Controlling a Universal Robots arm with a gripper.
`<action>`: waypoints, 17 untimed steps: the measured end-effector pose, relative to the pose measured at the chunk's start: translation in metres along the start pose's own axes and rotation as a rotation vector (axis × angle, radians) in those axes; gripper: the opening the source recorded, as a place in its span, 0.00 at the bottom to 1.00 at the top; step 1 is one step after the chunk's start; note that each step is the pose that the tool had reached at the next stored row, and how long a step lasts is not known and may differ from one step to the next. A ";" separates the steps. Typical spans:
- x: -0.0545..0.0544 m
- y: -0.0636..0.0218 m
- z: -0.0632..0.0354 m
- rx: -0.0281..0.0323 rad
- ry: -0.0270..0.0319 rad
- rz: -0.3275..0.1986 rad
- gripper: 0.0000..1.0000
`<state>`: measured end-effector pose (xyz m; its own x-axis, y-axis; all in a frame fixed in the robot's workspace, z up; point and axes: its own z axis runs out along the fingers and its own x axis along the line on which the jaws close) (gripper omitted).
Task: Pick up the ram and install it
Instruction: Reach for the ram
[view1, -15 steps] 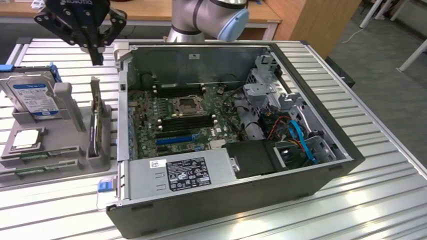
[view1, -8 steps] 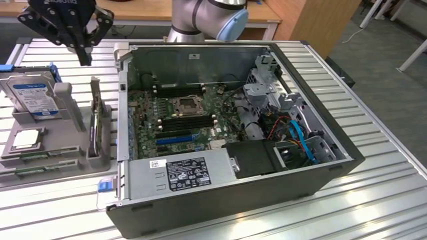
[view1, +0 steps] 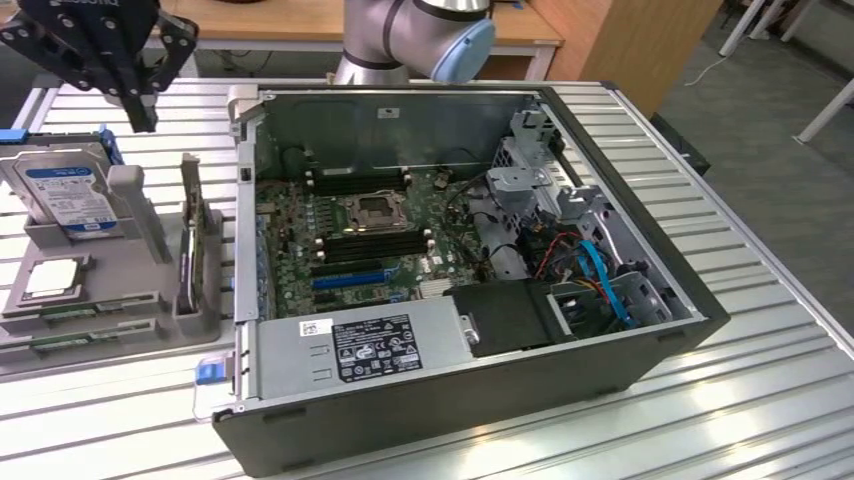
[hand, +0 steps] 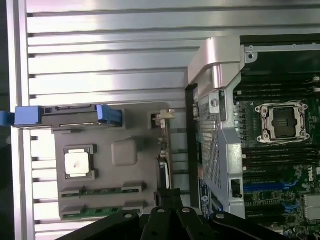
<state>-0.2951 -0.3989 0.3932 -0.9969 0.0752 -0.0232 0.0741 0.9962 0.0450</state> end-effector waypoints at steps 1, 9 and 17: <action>0.002 -0.0002 -0.0001 0.0000 0.0000 0.000 0.10; 0.023 -0.0017 -0.0006 0.0000 0.0000 0.000 0.10; 0.044 -0.0033 -0.0011 0.0000 0.0000 0.000 0.10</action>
<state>-0.3394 -0.3988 0.3932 -0.9969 0.0753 -0.0233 0.0742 0.9962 0.0450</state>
